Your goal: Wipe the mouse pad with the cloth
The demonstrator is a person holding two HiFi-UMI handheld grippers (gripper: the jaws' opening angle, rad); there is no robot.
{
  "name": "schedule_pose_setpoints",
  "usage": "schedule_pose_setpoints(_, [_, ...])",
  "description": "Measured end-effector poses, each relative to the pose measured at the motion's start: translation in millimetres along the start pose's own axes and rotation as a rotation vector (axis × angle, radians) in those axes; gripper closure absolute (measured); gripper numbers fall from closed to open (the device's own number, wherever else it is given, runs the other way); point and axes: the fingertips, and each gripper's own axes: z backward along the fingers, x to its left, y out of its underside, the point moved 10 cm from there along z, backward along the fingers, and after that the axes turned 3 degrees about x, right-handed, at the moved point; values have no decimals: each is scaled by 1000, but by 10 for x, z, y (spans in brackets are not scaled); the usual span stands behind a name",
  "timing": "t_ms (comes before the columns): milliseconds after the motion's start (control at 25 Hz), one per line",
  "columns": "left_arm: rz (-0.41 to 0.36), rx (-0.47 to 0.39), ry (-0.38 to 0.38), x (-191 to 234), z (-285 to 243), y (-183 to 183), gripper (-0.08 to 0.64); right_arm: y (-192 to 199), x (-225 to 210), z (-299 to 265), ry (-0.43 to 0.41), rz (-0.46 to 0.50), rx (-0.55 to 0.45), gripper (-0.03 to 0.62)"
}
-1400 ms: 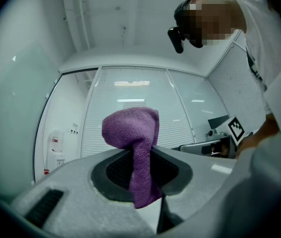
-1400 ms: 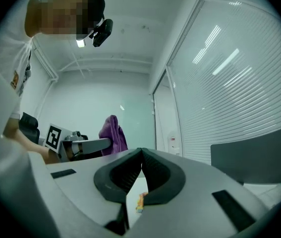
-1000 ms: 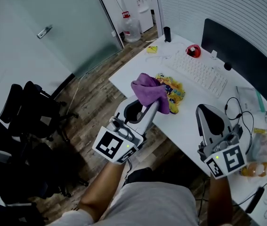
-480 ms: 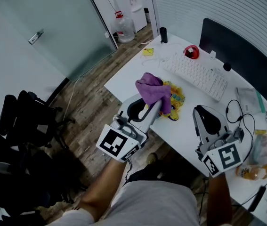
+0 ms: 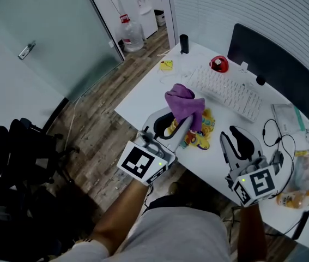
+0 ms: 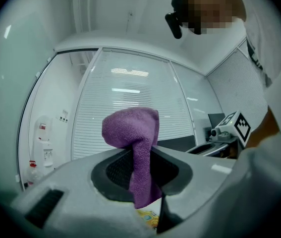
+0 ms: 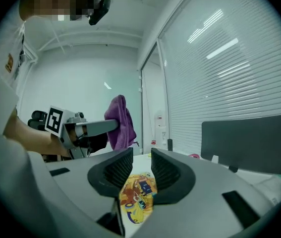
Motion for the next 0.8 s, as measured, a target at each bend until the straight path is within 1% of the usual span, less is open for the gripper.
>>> schedule_pose_setpoints(200, [-9,51,57,152,-105,125,477,131,20,-127,33,-16,68,462])
schedule_pose_setpoints(440, [-34,128,116,294,-208,252,477,326,73,-250,56,-30,178,415])
schedule_pose_setpoints(600, [-73,198,147,353,-303,329,477,468,51,-351,68,-25,264,384])
schedule_pose_setpoints(800, [-138,304,199,346,-489,416,477,668,-23,-464,60,5,390,367])
